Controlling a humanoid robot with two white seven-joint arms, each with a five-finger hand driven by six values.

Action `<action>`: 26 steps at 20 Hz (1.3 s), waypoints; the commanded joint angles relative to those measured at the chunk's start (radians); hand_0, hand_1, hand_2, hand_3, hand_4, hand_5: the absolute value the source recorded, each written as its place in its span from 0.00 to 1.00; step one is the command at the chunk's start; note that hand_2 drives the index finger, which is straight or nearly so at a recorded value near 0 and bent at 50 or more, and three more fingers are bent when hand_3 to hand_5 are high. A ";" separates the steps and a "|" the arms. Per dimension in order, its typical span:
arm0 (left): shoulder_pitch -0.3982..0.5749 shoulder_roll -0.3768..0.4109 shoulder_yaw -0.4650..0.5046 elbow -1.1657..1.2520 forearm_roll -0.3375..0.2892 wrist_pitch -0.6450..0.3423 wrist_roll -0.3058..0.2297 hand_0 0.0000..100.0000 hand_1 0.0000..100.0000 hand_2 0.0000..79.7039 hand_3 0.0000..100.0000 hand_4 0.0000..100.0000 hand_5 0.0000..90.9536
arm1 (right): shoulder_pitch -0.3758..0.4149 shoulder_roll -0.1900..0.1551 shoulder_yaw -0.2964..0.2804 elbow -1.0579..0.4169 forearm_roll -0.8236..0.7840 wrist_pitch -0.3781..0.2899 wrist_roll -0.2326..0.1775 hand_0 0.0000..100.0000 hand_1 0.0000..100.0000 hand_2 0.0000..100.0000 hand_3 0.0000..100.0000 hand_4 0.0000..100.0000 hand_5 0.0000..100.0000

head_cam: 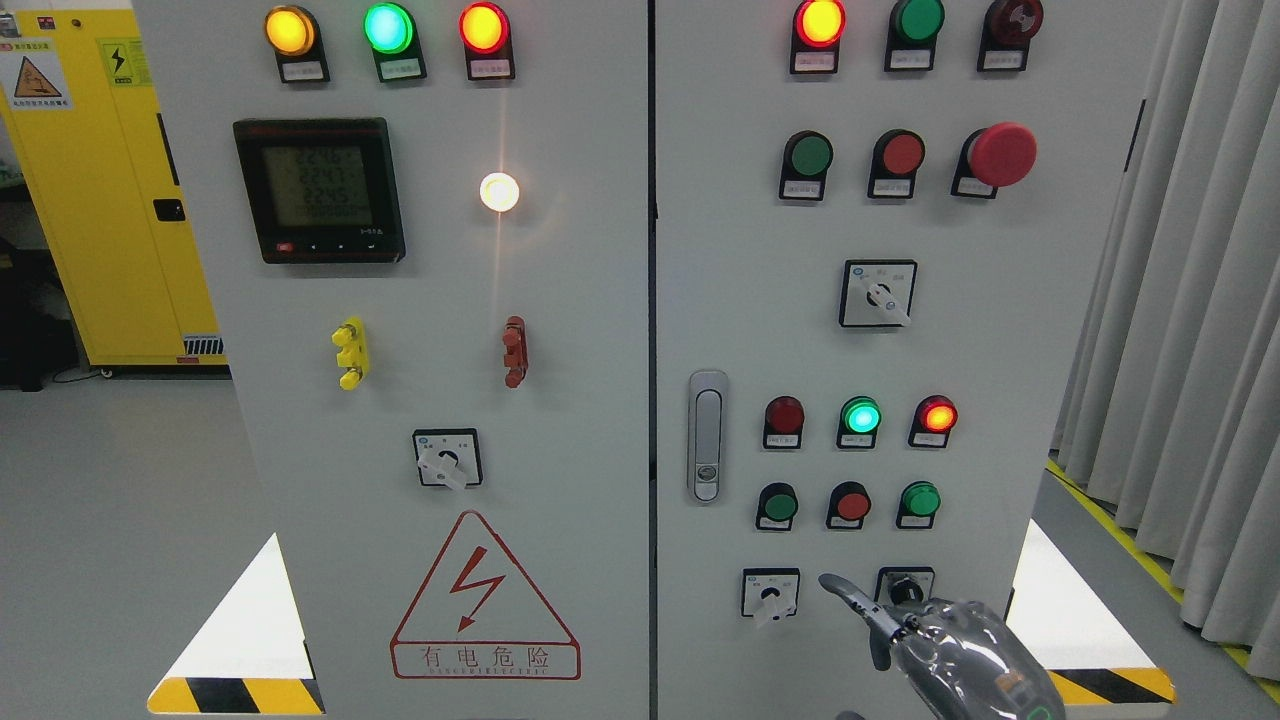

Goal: Press green start button
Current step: 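Raise the right hand toward the green button in the lowest button row, then push the green button inward with the right hand's index finger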

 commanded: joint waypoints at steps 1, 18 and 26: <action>0.006 -0.002 0.000 -0.029 0.000 0.000 0.000 0.12 0.56 0.00 0.00 0.00 0.00 | -0.068 0.014 0.055 0.054 0.041 0.006 0.001 0.27 0.64 0.00 0.69 0.77 0.74; 0.006 -0.002 0.000 -0.029 0.000 0.000 0.000 0.12 0.56 0.00 0.00 0.00 0.00 | -0.131 0.012 0.095 0.126 0.040 0.066 0.001 0.26 0.64 0.00 0.69 0.77 0.74; 0.006 -0.002 0.000 -0.029 0.000 0.000 0.000 0.12 0.56 0.00 0.00 0.00 0.00 | -0.154 0.009 0.096 0.141 0.037 0.086 0.002 0.27 0.64 0.00 0.69 0.77 0.74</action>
